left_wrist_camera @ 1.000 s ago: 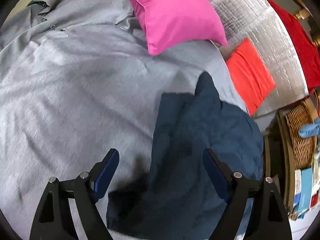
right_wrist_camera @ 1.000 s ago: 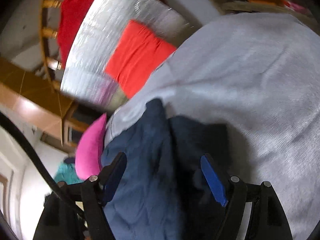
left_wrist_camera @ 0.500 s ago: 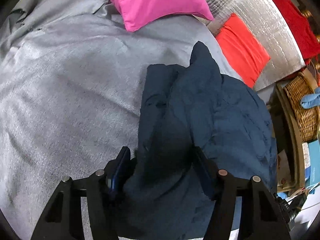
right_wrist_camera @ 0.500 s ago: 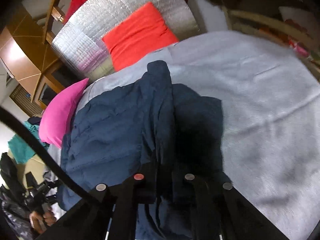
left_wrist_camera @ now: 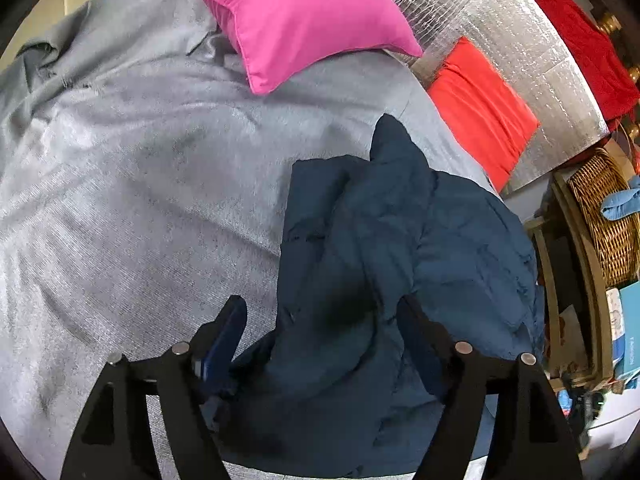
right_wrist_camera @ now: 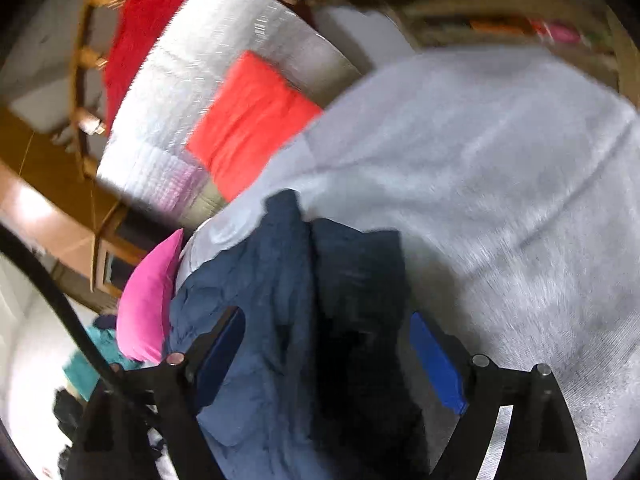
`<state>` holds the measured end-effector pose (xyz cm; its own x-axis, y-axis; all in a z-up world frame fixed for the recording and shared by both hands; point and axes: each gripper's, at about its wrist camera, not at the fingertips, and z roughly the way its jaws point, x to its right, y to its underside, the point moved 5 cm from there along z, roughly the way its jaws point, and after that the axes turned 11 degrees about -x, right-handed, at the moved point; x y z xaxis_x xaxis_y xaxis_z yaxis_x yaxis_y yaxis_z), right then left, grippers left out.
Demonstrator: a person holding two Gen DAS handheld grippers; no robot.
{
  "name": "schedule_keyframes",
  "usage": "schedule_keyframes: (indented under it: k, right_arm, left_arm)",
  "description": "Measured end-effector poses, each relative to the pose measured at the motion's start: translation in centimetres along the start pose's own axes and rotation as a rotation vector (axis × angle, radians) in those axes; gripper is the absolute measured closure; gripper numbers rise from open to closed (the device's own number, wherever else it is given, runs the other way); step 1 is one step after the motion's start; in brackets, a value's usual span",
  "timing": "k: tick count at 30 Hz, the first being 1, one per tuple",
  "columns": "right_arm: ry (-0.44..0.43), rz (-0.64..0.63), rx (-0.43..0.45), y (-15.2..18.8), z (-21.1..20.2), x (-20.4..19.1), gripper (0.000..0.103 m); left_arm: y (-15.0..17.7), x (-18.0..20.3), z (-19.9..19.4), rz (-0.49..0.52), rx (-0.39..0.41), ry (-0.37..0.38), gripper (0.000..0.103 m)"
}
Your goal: Fold large clothes
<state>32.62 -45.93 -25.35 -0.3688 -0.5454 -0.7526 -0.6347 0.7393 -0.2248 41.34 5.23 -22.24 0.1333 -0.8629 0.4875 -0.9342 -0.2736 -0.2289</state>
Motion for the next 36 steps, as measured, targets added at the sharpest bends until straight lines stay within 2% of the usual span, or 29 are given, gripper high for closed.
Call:
schedule_keyframes:
  k: [4, 7, 9, 11, 13, 16, 18, 20, 21, 22, 24, 26, 27, 32, 36]
  right_arm:
    - [-0.049, 0.103, -0.094, -0.4, 2.6, 2.6, 0.016]
    - [-0.107, 0.138, -0.209, -0.3, 5.3, 3.3, 0.016]
    - [-0.135, 0.118, -0.233, -0.1, 6.0, 2.7, 0.016]
    - [-0.15, 0.088, -0.241, 0.2, 6.8, 1.9, 0.016]
    - [-0.21, 0.076, -0.265, 0.7, 7.6, 0.8, 0.016]
    - [-0.145, 0.008, -0.251, 1.1, 8.2, -0.5, 0.016]
    - [-0.099, -0.017, -0.234, 1.5, 8.3, -0.7, 0.03]
    - [-0.062, -0.034, -0.226, 1.6, 8.7, -0.9, 0.034]
    - [-0.059, -0.033, -0.223, 1.6, 8.8, -0.9, 0.036]
    - [-0.063, -0.029, -0.223, 1.6, 8.8, -1.1, 0.039]
    - [-0.084, -0.018, -0.223, 1.5, 8.7, -1.5, 0.051]
    - [-0.093, -0.028, -0.216, 1.6, 8.4, -2.1, 0.057]
    - [-0.089, -0.037, -0.21, 1.7, 8.1, -2.2, 0.059]
    - [-0.077, -0.074, -0.177, 1.8, 7.2, -4.0, 0.063]
    - [-0.082, -0.093, -0.171, 2.1, 6.4, -4.7, 0.064]
  left_arm:
    - [-0.6, -1.4, 1.4, -0.067, -0.061, 0.026, 0.025]
    - [-0.4, -1.3, 2.4, -0.079, -0.108, 0.079, 0.024]
    - [-0.1, -0.9, 3.1, -0.066, -0.15, 0.108, 0.022]
    - [0.1, -0.7, 3.1, -0.062, -0.143, 0.108, 0.021]
    - [0.2, -0.5, 3.2, -0.062, -0.15, 0.149, 0.021]
    - [0.3, -0.6, 3.3, -0.076, -0.145, 0.187, 0.022]
    - [0.2, -1.0, 3.3, -0.079, -0.142, 0.193, 0.022]
    - [0.1, -1.0, 3.8, -0.064, -0.126, 0.162, 0.031]
    - [0.1, -0.9, 3.8, -0.05, -0.118, 0.148, 0.032]
    - [0.2, -0.8, 3.9, -0.039, -0.109, 0.141, 0.035]
    - [0.3, -0.5, 3.8, -0.024, -0.095, 0.127, 0.041]
    - [0.2, -0.2, 3.6, -0.019, -0.085, 0.134, 0.052]
    - [0.2, -0.1, 3.5, -0.013, -0.08, 0.133, 0.054]
    - [0.5, 0.7, 2.4, 0.004, -0.06, 0.142, 0.071]
    - [1.3, 0.9, 1.3, 0.026, -0.051, 0.14, 0.075]
